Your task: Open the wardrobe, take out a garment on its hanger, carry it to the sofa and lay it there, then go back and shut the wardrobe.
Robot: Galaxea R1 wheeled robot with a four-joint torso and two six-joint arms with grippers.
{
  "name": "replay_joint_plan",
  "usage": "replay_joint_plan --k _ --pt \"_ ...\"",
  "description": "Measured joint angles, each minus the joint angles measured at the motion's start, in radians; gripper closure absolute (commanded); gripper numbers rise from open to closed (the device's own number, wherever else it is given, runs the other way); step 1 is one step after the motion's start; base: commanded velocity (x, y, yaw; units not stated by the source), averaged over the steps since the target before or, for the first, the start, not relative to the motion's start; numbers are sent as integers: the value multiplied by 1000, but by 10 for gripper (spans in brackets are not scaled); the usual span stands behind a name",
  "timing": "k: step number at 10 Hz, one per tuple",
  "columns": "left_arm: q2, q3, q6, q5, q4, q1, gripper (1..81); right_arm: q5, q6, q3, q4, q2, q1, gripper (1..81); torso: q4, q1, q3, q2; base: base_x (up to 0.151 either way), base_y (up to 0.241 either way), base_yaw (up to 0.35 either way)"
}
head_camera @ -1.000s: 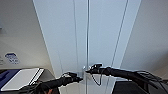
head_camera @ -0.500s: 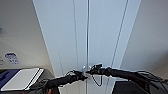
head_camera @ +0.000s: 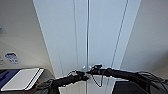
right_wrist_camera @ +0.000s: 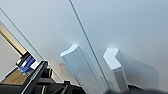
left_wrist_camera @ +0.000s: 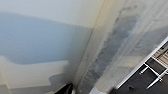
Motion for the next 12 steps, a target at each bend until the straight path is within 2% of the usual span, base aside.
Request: replay_joint_plan --k 4,7,12 --pt "-7 32 -1 13 0 -2 10 1 -3 8 -3 -1 -1 10 0 0 0 0 0 0 0" --pt "-64 150 -2 12 10 -7 10 13 -9 78 -16 -41 -13 10 0 1 0 1 0 0 0" --pt "-182 362 4 -8 36 20 10 90 -33 174 -45 -106 -78 10 0 2 0 1 0 0 0"
